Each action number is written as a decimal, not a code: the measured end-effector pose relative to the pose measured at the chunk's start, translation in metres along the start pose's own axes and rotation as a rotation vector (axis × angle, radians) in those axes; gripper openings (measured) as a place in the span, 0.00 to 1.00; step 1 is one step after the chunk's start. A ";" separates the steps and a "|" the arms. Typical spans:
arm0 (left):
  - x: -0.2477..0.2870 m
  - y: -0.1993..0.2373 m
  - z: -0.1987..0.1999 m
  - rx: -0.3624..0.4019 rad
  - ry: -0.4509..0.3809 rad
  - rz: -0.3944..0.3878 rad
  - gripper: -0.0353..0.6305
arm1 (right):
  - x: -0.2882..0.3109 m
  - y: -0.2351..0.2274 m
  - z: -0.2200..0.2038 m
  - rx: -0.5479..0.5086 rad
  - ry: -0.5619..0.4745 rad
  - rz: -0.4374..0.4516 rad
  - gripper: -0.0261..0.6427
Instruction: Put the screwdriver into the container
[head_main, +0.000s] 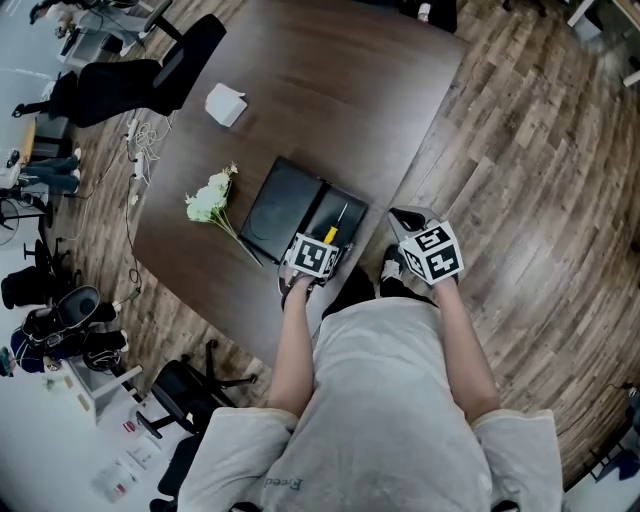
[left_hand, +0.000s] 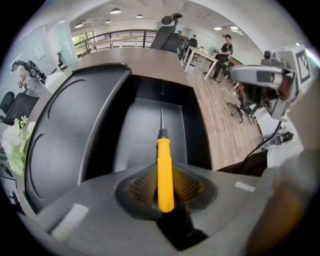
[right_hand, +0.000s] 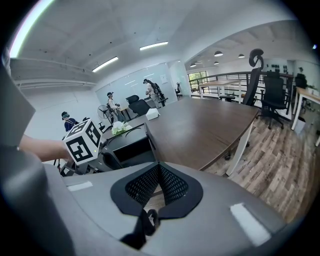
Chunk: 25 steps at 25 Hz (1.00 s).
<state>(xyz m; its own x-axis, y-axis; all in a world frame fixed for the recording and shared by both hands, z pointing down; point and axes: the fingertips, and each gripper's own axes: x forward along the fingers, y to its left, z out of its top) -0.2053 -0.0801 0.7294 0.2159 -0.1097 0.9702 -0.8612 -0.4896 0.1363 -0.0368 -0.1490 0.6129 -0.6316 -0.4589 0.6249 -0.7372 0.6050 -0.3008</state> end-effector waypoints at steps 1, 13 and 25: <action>0.000 0.000 0.000 0.001 0.000 0.001 0.27 | 0.000 0.000 0.000 -0.001 0.000 0.000 0.04; 0.000 -0.001 -0.001 0.014 -0.005 -0.006 0.28 | -0.001 0.000 -0.001 -0.002 -0.001 -0.005 0.04; -0.007 0.001 0.008 -0.004 -0.071 0.009 0.28 | 0.000 0.007 -0.003 -0.012 0.006 0.004 0.04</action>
<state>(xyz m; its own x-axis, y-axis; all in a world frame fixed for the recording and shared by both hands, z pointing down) -0.2037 -0.0867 0.7213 0.2397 -0.1753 0.9549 -0.8654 -0.4844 0.1283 -0.0414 -0.1435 0.6130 -0.6333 -0.4525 0.6278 -0.7316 0.6145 -0.2951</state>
